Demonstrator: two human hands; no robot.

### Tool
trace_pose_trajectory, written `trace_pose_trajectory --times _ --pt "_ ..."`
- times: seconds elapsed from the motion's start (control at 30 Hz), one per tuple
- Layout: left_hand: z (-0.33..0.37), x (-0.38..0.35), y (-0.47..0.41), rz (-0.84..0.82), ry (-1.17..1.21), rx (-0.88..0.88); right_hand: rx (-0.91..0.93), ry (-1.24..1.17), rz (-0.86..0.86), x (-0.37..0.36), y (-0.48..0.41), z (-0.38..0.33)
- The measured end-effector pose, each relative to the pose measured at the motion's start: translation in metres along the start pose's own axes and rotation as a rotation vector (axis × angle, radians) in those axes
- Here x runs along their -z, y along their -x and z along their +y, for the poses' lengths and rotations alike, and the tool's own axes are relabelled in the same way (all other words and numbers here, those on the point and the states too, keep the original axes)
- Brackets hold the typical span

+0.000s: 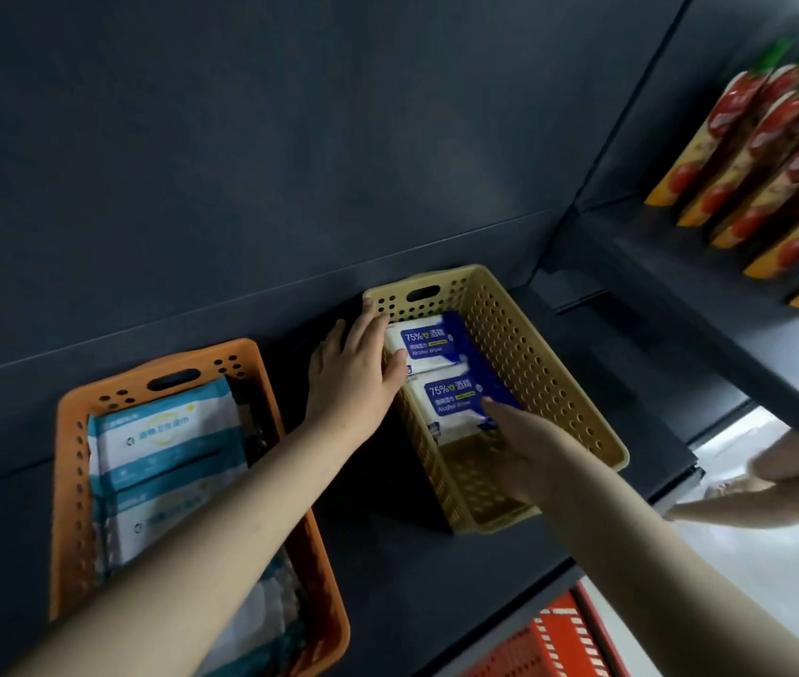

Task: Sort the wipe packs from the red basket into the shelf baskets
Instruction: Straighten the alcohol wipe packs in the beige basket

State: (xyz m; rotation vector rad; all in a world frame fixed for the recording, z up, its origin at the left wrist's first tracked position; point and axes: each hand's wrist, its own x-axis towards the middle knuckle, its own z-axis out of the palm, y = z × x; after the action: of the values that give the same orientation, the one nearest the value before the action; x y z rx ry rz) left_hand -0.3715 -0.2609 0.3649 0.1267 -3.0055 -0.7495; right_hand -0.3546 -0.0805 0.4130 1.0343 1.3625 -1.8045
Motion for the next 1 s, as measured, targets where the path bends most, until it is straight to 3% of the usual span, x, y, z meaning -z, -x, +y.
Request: trace_pose_trajectory --times 0.13,0.37,0.53,0.77,1.0 --pt "0.001 0.000 0.000 0.000 0.020 0.003 0.051 0.090 0.045 -0.024 -0.003 0.009" --pt "-0.001 -0.001 -0.001 0.003 0.075 -0.031 0.073 -0.107 0.099 -0.043 -0.021 0.010" --pt "-0.003 -0.002 -0.001 -0.003 0.088 -0.029 0.047 -0.069 0.130 -0.048 -0.023 0.004" --pt "-0.003 -0.002 -0.001 -0.008 0.072 -0.024 0.221 0.327 0.331 -0.005 -0.024 -0.012" --pt "-0.003 -0.004 -0.001 0.016 0.046 -0.032 0.238 0.721 0.280 -0.004 -0.014 -0.028"
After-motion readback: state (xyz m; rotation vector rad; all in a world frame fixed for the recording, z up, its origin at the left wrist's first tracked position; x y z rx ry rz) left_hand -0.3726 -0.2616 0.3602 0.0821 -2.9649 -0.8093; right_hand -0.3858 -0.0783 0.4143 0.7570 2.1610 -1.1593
